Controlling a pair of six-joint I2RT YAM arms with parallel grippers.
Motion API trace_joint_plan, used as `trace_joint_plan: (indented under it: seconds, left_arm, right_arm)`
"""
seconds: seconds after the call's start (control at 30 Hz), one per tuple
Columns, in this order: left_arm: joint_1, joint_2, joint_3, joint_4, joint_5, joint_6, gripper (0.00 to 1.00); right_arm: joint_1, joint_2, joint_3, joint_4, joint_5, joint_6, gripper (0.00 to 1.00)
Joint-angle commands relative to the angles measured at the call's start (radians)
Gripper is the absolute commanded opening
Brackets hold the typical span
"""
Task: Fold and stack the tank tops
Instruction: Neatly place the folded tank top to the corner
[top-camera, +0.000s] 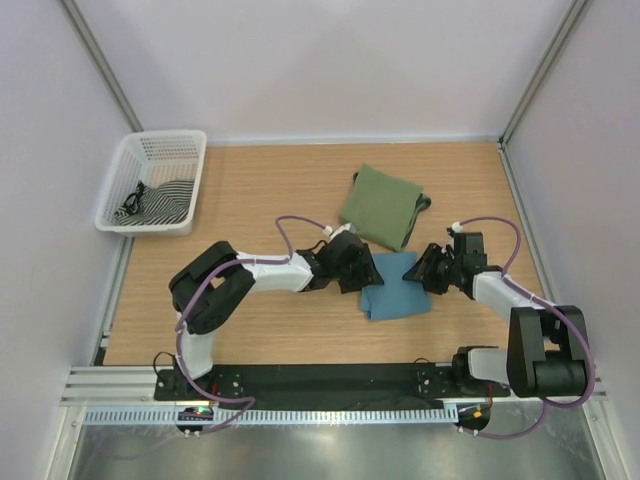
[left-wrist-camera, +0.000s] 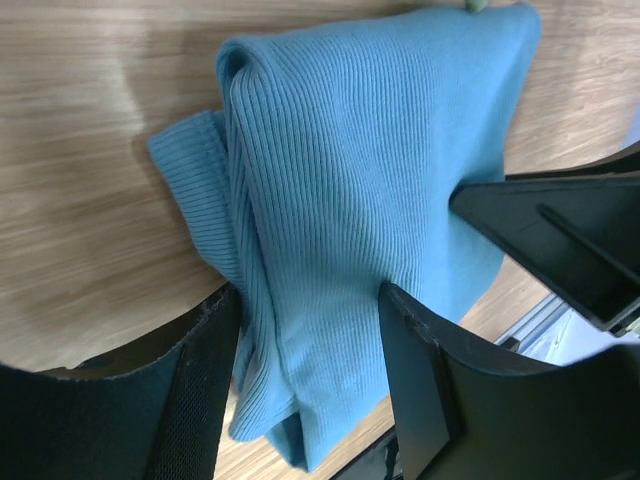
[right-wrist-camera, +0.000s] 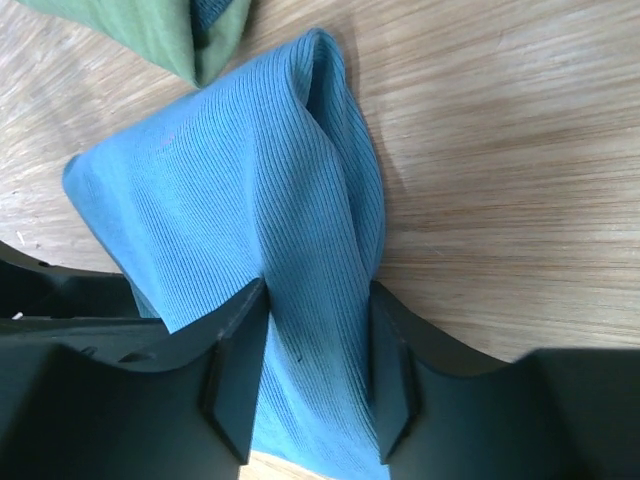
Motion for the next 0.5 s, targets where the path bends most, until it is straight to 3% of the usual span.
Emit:
trace_joint_plan:
  seconds: [0.0, 0.03, 0.07, 0.13, 0.2, 0.27, 0.3, 0.47]
  left_arm:
    - [-0.008, 0.037, 0.03, 0.015, -0.014, -0.011, 0.59]
    - [-0.008, 0.049, 0.036, 0.015, -0.014, -0.016, 0.5]
    - [-0.008, 0.055, 0.036, 0.015, -0.014, -0.016, 0.5]
    - [-0.008, 0.063, 0.045, 0.017, -0.008, -0.014, 0.33]
    - [-0.006, 0.065, 0.05, 0.017, -0.009, -0.008, 0.21]
    - [-0.006, 0.056, 0.053, 0.012, -0.014, 0.006, 0.1]
    - [-0.008, 0.037, 0.059, -0.001, -0.02, 0.031, 0.03]
    - [-0.008, -0.021, 0.158, -0.139, -0.09, 0.157, 0.0]
  right_arm:
    - [0.001, 0.006, -0.016, 0.013, -0.015, 0.008, 0.47]
    - [0.001, 0.009, -0.018, 0.016, -0.018, 0.01, 0.44]
    - [0.001, 0.009, -0.02, 0.016, -0.02, 0.01, 0.41]
    - [0.001, 0.007, -0.02, 0.017, -0.027, 0.011, 0.36]
    - [0.001, 0.006, -0.018, 0.016, -0.033, 0.011, 0.25]
    - [0.003, -0.01, -0.012, -0.001, -0.046, 0.01, 0.04]
    - [0.001, -0.017, -0.001, -0.012, -0.049, 0.011, 0.01]
    - [0.003, -0.137, 0.071, -0.128, -0.017, -0.007, 0.01]
